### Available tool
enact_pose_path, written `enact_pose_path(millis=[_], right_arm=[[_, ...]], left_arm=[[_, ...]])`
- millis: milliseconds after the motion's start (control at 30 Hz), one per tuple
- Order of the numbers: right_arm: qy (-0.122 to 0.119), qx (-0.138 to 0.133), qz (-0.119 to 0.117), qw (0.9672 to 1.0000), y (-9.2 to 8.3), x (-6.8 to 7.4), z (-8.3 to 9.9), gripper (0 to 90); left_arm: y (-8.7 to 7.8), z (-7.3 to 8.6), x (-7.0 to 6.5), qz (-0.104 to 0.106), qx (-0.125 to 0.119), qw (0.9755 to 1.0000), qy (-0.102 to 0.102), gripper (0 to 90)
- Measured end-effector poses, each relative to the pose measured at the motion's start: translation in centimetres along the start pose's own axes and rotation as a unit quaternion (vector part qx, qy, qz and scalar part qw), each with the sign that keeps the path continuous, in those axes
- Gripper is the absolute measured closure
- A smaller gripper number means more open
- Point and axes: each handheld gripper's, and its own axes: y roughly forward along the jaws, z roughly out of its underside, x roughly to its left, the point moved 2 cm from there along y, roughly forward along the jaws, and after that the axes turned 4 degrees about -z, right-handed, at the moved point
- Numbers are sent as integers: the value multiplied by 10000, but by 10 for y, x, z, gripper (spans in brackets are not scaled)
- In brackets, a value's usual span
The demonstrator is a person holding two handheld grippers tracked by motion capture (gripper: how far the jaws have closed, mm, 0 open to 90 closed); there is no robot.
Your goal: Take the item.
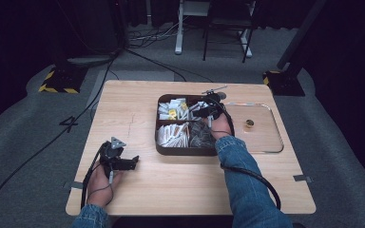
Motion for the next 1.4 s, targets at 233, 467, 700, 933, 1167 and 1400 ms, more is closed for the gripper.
enact_pose_path(millis=[233, 467, 700, 933, 1167, 1400], right_arm=[[-194, 171, 167, 9995, 11, 8, -3, 630], [-72, 269, 359, 9990, 17, 11, -7, 762], [-45, 171, 599, 9981, 12, 16, -8, 846], [-21, -84, 541, 9985, -6, 13, -11, 848], [-77, -360, 391, 9986, -31, 11, -14, 848], [-240, -559, 205, 9979, -53, 16, -14, 848]], left_arm=[[0, 0, 0, 0, -1, 10000, 0, 60], [0, 0, 0, 0, 1, 10000, 0, 60], [0, 0, 0, 0, -1, 10000, -1, 60], [0, 0, 0, 1, 0, 10000, 1, 60], [0, 0, 0, 2, 2, 10000, 1, 60], [0, 0, 0, 1, 2, 10000, 0, 60]])
